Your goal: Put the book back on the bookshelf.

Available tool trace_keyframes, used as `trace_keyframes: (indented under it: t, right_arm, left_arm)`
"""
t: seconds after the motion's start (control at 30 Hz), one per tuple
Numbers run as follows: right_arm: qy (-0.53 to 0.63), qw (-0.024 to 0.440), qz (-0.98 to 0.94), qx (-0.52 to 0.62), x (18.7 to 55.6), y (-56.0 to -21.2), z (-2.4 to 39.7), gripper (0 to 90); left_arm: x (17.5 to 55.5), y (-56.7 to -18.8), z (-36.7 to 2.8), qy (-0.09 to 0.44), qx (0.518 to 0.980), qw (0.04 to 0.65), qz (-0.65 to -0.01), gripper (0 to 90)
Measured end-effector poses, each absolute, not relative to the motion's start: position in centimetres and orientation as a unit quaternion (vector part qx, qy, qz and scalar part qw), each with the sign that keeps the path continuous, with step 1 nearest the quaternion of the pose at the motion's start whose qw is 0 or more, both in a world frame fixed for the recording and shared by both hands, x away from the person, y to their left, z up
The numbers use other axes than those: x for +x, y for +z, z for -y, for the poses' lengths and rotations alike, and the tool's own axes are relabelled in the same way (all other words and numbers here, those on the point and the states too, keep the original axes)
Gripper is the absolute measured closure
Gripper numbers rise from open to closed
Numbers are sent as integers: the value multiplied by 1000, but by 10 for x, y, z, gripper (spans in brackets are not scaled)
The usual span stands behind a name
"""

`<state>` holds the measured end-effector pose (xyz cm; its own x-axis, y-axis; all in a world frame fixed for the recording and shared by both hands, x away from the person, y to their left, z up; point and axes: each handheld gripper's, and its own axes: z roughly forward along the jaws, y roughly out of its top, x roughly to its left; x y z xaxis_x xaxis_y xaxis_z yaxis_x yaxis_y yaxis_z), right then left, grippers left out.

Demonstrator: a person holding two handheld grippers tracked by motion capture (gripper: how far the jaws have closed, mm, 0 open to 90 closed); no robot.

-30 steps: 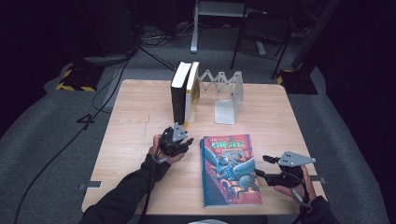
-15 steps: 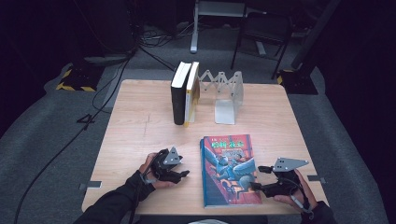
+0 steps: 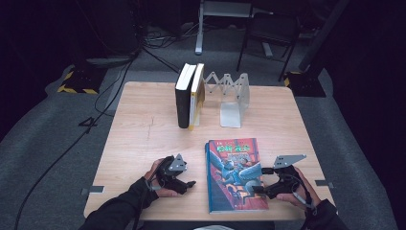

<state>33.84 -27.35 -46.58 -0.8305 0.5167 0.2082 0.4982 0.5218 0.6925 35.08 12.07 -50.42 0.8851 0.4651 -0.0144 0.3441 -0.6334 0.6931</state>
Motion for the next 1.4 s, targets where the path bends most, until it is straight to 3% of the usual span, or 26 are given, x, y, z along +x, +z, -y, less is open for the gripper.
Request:
trace_keyframes:
  t: [0.5,0.83,0.9,1.1,1.23,1.4]
  right_arm:
    - [361,109,-896,235,329,-451,260,153]
    - [381,103,-888,237,356,-453,245,224]
    - [388,97,-885,238,360,-452,240,277]
    - [408,48,-885,221,369,-454,231,588]
    - [416,34,-883,214,370,-454,232,673]
    - [424,33,-879,217,370,-454,232,705]
  left_arm:
    - [357,-504,-114,85,898,362,-235,152]
    - [360,-504,-109,85,897,362,-238,149]
    - [361,-504,-108,85,898,361,-237,151]
    - [364,-504,-105,84,896,364,-241,167]
    - [366,-504,-105,84,896,364,-241,170]
    - [367,-504,-105,86,896,364,-241,178]
